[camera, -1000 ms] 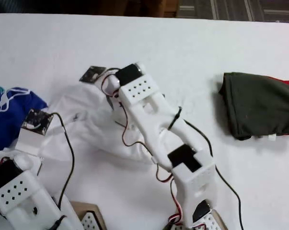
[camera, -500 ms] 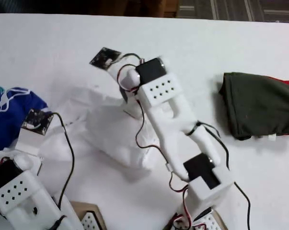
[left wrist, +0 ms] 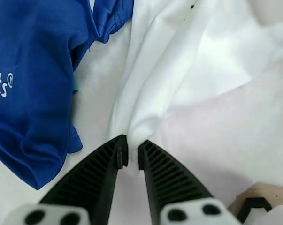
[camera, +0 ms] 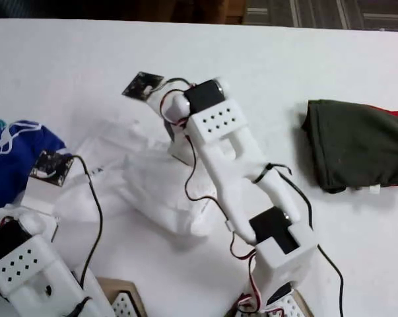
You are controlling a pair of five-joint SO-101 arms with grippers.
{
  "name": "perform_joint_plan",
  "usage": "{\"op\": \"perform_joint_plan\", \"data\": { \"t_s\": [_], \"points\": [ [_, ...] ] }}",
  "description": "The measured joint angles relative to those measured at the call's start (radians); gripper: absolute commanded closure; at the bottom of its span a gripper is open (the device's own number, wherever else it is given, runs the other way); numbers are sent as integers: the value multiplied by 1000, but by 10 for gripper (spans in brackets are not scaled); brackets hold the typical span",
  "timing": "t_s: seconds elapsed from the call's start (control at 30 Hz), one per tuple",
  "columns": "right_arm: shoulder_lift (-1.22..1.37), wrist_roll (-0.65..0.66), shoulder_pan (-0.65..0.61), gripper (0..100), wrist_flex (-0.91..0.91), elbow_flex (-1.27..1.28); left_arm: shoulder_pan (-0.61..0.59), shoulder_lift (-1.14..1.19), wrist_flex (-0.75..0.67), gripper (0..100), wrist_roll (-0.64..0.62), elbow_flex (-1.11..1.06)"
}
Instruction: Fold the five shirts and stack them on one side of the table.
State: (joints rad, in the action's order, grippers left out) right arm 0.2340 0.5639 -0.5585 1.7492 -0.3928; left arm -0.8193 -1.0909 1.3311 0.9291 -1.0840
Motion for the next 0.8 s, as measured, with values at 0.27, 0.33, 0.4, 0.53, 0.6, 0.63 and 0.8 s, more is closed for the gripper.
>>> {"op": "perform_joint_plan", "data": {
  "t_s": [0.27,0.33,0.4,0.53,0.6,0.63,0.8],
  "points": [
    [5,2,-3,889,-2,0,0,0,0,975,0,0],
    [31,2,-2,889,-3,0,0,0,0,975,0,0],
    [64,2,17,889,-6,0,0,0,0,975,0,0],
    [124,-2,51,889,-6,0,0,0,0,975,0,0],
    [129,0,48,889,-6,0,0,0,0,975,0,0],
    [129,0,46,889,-6,0,0,0,0,975,0,0],
    [155,0,48,890,-6,-11,0,0,0,975,0,0]
  ]
}}
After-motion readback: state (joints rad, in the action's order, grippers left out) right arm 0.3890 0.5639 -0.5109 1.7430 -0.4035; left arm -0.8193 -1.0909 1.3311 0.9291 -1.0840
